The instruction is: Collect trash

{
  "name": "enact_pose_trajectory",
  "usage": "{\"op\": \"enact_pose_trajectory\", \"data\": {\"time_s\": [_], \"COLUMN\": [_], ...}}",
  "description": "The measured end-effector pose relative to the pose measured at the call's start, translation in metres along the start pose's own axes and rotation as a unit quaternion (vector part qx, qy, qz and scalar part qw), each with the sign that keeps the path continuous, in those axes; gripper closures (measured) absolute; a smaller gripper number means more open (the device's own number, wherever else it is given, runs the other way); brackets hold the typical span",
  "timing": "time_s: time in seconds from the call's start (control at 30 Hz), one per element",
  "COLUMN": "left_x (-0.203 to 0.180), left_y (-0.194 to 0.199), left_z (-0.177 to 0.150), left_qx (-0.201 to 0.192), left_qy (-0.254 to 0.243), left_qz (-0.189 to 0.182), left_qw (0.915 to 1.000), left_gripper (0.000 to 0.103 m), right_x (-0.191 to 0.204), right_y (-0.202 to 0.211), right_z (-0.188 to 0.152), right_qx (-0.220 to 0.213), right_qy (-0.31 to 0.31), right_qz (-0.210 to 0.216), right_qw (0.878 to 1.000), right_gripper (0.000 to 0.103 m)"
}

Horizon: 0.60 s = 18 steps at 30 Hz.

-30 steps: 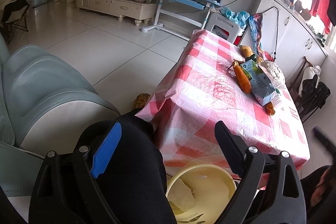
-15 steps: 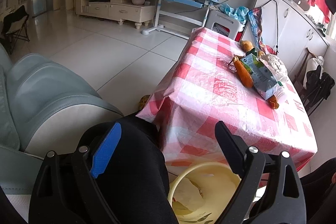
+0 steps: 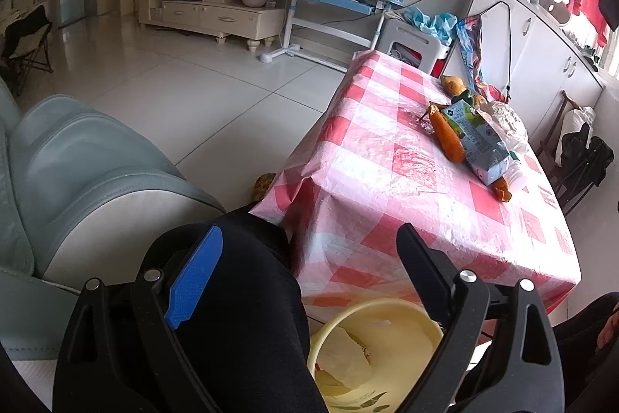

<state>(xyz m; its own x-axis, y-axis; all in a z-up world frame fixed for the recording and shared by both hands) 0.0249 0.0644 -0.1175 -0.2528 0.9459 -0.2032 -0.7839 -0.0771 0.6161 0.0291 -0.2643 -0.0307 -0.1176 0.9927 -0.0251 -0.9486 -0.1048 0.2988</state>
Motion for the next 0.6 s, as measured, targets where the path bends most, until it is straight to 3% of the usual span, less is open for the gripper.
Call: {"op": "enact_pose_trajectory", "data": {"time_s": [0.6], "left_x": [-0.0005], "left_y": [-0.0014], "left_z": [-0.0007], "left_qx": [0.004], "left_qy": [0.002], "left_qz": [-0.001], "left_qw": [1.0000], "left_gripper": [0.015], "right_x": [0.0033], "right_y": [0.0036], "right_z": [-0.0012], "right_qx": [0.009], "right_qy": [0.014], "right_qz": [0.004], "right_qw": [1.000], "right_gripper": [0.010]}}
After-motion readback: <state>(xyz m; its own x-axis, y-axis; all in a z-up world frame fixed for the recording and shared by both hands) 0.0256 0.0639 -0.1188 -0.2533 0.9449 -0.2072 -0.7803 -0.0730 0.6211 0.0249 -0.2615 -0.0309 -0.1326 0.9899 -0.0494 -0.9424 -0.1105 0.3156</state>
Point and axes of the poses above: each gripper's, at about its wrist camera, not at the fingertips, and y roughly against the way its jaws point, x to its left, z to its top, the point moved 6 cm from there along -y, roughly the way its jaws point, and after that the axes turned 6 degrees about -x, right-handed, at the moved point
